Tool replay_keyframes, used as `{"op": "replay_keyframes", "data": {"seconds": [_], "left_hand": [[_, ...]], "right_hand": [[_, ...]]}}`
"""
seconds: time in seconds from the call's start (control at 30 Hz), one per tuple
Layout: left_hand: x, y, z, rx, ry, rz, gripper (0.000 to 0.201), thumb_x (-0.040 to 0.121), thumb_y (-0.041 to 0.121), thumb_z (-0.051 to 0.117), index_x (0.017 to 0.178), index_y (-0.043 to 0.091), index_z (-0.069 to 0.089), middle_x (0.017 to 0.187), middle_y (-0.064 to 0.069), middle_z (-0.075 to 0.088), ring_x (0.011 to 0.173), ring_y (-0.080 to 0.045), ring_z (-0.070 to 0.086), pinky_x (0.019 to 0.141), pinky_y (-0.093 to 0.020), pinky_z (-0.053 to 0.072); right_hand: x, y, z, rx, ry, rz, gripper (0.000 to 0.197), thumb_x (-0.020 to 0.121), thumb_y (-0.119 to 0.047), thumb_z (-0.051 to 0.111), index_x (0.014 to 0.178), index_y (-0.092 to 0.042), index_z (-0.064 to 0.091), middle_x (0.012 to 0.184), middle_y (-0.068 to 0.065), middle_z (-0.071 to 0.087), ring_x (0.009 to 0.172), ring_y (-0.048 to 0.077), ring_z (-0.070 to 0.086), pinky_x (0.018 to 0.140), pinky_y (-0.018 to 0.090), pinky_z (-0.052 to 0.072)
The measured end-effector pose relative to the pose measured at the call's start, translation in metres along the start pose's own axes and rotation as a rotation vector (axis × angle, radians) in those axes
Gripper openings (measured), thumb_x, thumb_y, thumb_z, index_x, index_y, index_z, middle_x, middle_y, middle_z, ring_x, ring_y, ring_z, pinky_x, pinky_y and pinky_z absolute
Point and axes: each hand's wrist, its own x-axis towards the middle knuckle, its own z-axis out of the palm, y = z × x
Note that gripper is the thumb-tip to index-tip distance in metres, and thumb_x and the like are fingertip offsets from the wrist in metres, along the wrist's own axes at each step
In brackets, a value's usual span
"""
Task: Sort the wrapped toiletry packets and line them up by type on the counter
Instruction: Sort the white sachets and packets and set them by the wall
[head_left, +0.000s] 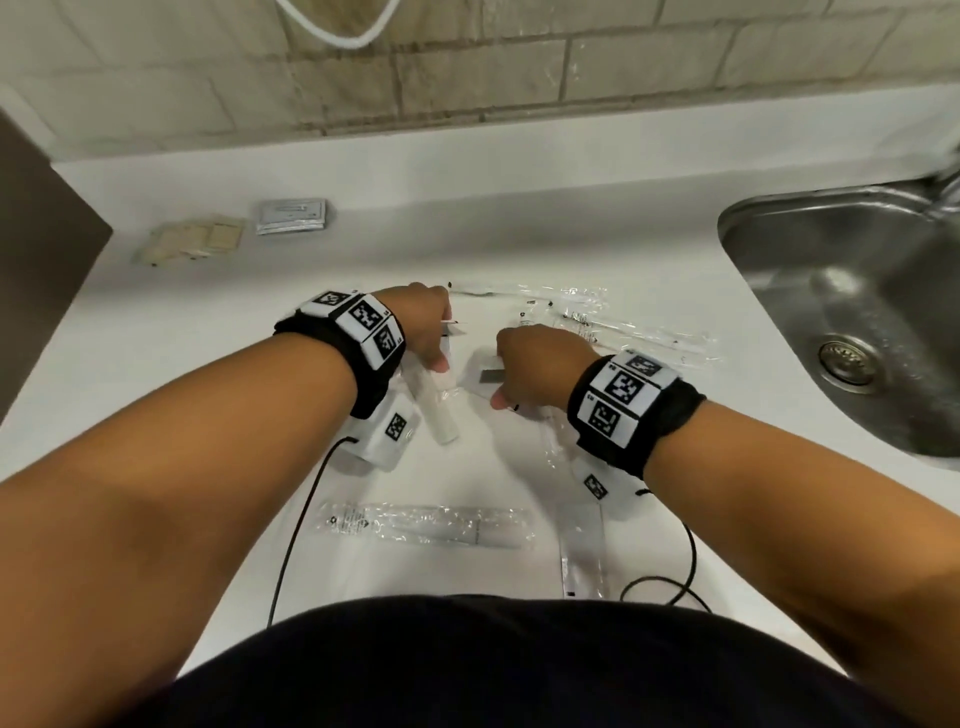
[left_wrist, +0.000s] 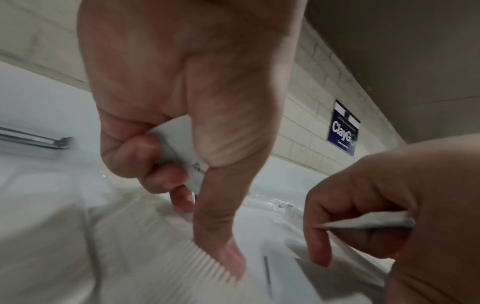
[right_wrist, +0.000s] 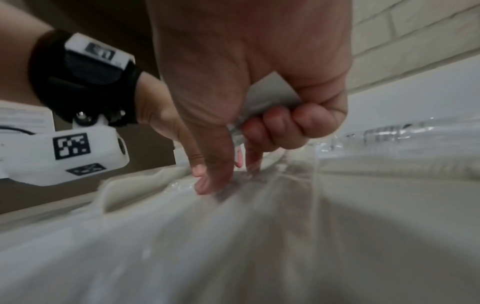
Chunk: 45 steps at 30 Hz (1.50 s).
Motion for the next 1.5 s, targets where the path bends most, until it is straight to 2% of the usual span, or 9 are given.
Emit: {"op": "replay_keyframes", "data": {"seconds": [0.23,0.37,0.57,0.7,0.9,1.03,1.2,1.4,1.5], "left_hand": [[-0.002,-0.024,0.003,-0.028,-0.015,-0.089,0.053,0.085,0.049,0.065,0.118,0.007,0.063,0.118,-0.009,0.064,0.108,-0.027,0.058,0.082,-0.028,0.039],[-0.007,-0.035,0.006,-0.204,-0.037,-0.103,0.042,0.092,0.045,0.056,0.096,0.005,0.065,0.1,-0.012,0.059,0.093,-0.026,0.053,0.076,-0.029,0.033],[-0.026,-0.044,0.003,-0.611,0.019,-0.043,0.02,0.086,0.028,0.07,0.092,0.01,0.066,0.083,-0.005,0.058,0.071,-0.015,0.048,0.058,-0.015,0.042],[-0.039,-0.056,-0.006,-0.878,0.109,-0.002,0.012,0.082,0.029,0.073,0.083,0.018,0.069,0.083,-0.005,0.057,0.068,-0.012,0.043,0.055,-0.024,0.029],[-0.069,-0.053,-0.011,-1.294,0.229,-0.017,0.007,0.094,0.018,0.058,0.099,0.015,0.055,0.096,-0.004,0.066,0.068,-0.014,0.073,0.058,-0.021,0.059],[-0.09,-0.043,0.003,-1.445,0.202,-0.017,0.028,0.096,0.018,0.055,0.121,0.009,0.046,0.111,-0.009,0.059,0.078,-0.026,0.075,0.047,-0.019,0.053],[-0.114,-0.027,0.035,-1.605,0.238,-0.05,0.012,0.095,0.011,0.056,0.105,0.018,0.055,0.094,-0.001,0.058,0.063,-0.013,0.073,0.042,-0.017,0.047],[-0.128,-0.036,0.055,-1.593,0.196,-0.093,0.029,0.097,0.006,0.05,0.124,0.014,0.056,0.103,-0.007,0.065,0.067,-0.012,0.071,0.074,-0.031,0.058],[-0.133,-0.043,0.058,-1.677,0.188,-0.116,0.034,0.096,0.001,0.046,0.127,0.013,0.053,0.109,-0.011,0.067,0.07,-0.016,0.071,0.068,-0.029,0.058]], "right_hand": [[0.017,-0.005,-0.004,-0.012,-0.188,0.065,0.024,0.082,-0.03,0.071,0.097,-0.013,0.064,0.074,-0.004,0.056,0.067,0.014,0.054,0.059,0.024,0.042],[0.008,0.001,-0.003,0.045,-0.055,-0.031,0.021,0.081,-0.031,0.069,0.088,-0.014,0.059,0.086,-0.002,0.058,0.082,0.019,0.054,0.065,0.028,0.04],[-0.03,0.012,-0.026,0.445,0.157,-0.141,0.043,0.075,-0.026,0.077,0.061,-0.021,0.037,0.063,-0.008,0.039,0.06,0.011,0.037,0.052,0.027,0.023],[-0.066,0.017,-0.035,0.335,-0.075,-0.286,0.029,0.077,-0.018,0.074,0.074,-0.018,0.045,0.068,-0.008,0.046,0.063,0.009,0.042,0.058,0.027,0.031],[-0.12,0.019,0.001,-0.182,-0.601,-0.404,0.043,0.088,-0.008,0.054,0.123,-0.03,0.045,0.107,-0.003,0.058,0.088,0.019,0.054,0.075,0.035,0.045],[-0.133,0.024,0.022,-0.273,-0.496,-0.43,0.067,0.079,-0.011,0.067,0.133,-0.036,0.036,0.116,-0.003,0.054,0.096,0.021,0.055,0.078,0.039,0.048],[-0.131,0.027,0.028,-0.421,-0.321,-0.482,0.057,0.076,-0.025,0.074,0.127,-0.025,0.05,0.122,-0.001,0.041,0.094,0.019,0.044,0.078,0.034,0.043],[-0.138,0.024,0.033,-0.368,-0.273,-0.51,0.062,0.075,-0.017,0.07,0.131,-0.025,0.046,0.126,-0.002,0.051,0.112,0.022,0.049,0.091,0.034,0.039],[-0.136,0.023,0.03,-0.46,-0.299,-0.499,0.059,0.078,-0.028,0.068,0.134,-0.026,0.046,0.129,0.001,0.045,0.115,0.025,0.045,0.091,0.034,0.037]]}}
